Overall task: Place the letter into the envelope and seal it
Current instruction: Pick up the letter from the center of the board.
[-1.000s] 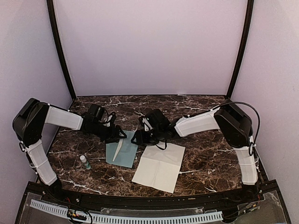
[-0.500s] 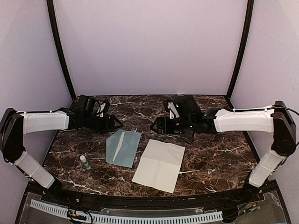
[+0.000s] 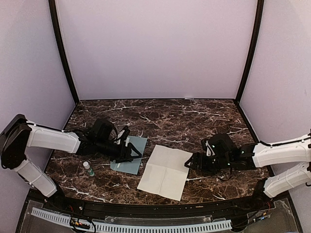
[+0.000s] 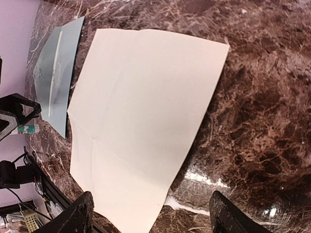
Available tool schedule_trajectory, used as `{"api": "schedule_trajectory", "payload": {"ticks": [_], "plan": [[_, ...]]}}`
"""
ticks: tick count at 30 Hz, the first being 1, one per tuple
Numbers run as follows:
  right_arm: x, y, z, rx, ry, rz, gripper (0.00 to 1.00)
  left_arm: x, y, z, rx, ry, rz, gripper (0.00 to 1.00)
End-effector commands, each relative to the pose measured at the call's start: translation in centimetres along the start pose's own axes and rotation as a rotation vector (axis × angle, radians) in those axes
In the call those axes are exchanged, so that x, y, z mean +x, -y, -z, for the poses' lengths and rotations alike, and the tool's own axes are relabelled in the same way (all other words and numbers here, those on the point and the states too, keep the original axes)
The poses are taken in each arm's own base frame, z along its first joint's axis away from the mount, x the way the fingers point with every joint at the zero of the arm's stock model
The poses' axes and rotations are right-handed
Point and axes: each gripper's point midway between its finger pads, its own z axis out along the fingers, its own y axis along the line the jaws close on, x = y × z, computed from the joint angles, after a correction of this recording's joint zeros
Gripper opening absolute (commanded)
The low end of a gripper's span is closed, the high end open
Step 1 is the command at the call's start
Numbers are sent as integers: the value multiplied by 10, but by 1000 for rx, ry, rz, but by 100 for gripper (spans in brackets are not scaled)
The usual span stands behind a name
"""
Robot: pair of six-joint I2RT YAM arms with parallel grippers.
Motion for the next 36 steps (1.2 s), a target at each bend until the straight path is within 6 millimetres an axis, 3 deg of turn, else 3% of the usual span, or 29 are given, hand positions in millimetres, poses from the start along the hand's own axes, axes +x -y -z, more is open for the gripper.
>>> {"api": "schedule_trajectory", "payload": {"ticks": [1,9,24,36], "plan": [[-2,-13,-2,-96,37,-94,77,3,8,-12,22,-31,-28,66],[13,-10,-18,-131,-6,-122,71,11,5,-34,24,-86,-39,64],[22,-10,-37,-153,-42,-147,62,12,2,-63,51,-134,-50,60],[25,-5,-44,-145,-46,-172,60,11,7,-71,99,-139,-41,53]]}}
